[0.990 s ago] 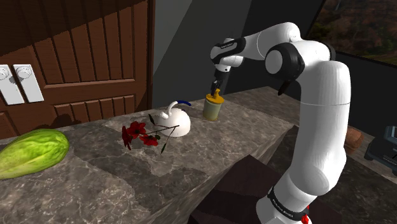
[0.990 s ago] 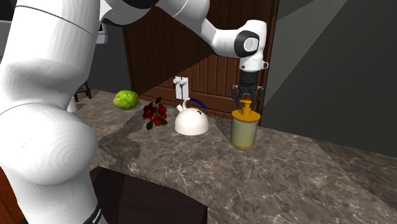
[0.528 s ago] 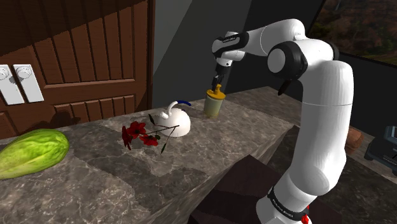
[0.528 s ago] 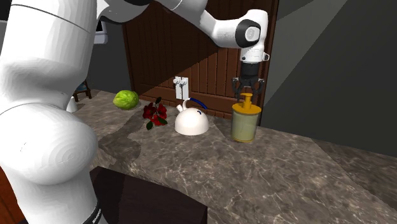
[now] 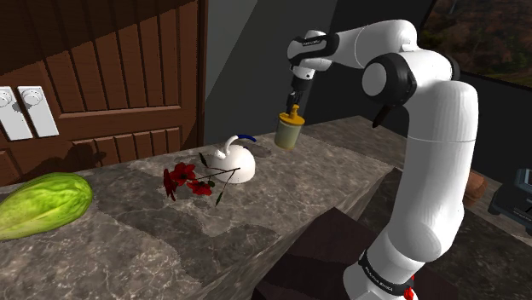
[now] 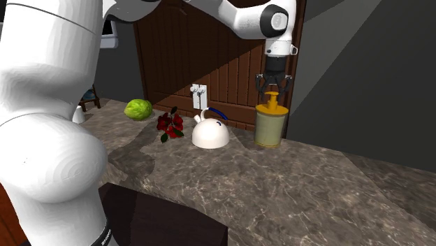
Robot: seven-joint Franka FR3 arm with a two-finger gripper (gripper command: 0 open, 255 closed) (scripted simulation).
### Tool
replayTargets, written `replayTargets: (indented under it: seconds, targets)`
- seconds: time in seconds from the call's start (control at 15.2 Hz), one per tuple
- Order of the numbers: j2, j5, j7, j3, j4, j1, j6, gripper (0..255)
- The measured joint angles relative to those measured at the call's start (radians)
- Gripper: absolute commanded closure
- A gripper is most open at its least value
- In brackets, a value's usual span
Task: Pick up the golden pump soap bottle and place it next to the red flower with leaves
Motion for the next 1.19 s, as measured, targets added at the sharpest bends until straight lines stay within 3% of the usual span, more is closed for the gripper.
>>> replayTargets:
  seconds: [1.19]
  targets:
    - [0.018, 0.000, 0.019, -0.006, 0.270, -0.030, -0.251, 255]
